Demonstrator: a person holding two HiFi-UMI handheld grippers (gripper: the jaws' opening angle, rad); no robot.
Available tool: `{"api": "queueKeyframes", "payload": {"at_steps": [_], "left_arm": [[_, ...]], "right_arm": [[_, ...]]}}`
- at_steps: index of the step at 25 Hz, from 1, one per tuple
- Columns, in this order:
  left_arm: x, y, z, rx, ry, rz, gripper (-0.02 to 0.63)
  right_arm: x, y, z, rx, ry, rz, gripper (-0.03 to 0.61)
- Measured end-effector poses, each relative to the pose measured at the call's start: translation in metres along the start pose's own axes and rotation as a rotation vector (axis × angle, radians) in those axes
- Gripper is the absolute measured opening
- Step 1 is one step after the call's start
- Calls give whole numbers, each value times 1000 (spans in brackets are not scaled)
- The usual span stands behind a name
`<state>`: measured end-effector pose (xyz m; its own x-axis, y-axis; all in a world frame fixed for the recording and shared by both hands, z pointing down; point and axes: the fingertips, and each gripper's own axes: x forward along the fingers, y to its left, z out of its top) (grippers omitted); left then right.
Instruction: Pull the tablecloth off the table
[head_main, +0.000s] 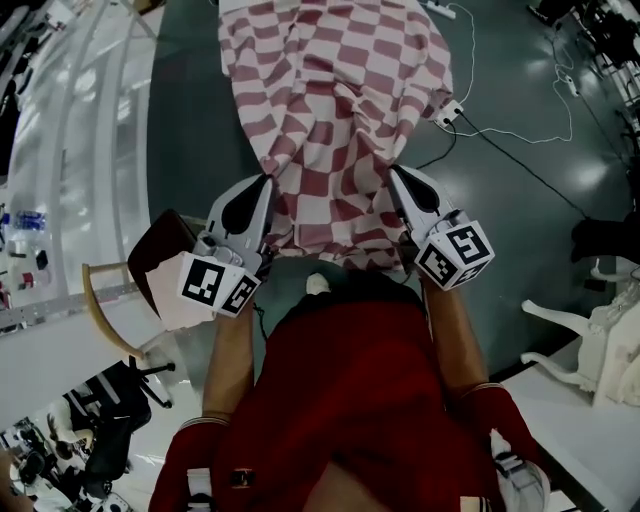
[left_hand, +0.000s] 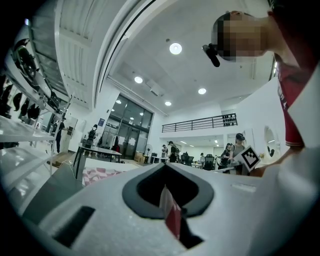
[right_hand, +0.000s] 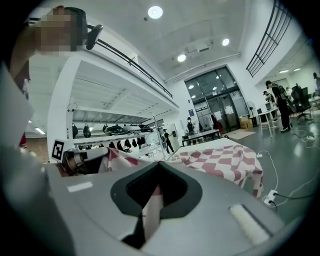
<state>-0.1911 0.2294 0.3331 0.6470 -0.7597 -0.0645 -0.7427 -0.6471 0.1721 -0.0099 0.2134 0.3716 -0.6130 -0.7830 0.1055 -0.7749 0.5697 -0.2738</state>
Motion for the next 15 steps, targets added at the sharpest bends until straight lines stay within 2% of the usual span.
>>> {"api": "queueKeyframes", "payload": {"at_steps": [7,15], "left_arm": [[-7,-33,4,19,-10,13,8],[21,-97,11,59,-20,59,8]], "right_arm": [[-27,3,6,6,-30,45,14],[-73,-27,29,23,-67,138,14]]}}
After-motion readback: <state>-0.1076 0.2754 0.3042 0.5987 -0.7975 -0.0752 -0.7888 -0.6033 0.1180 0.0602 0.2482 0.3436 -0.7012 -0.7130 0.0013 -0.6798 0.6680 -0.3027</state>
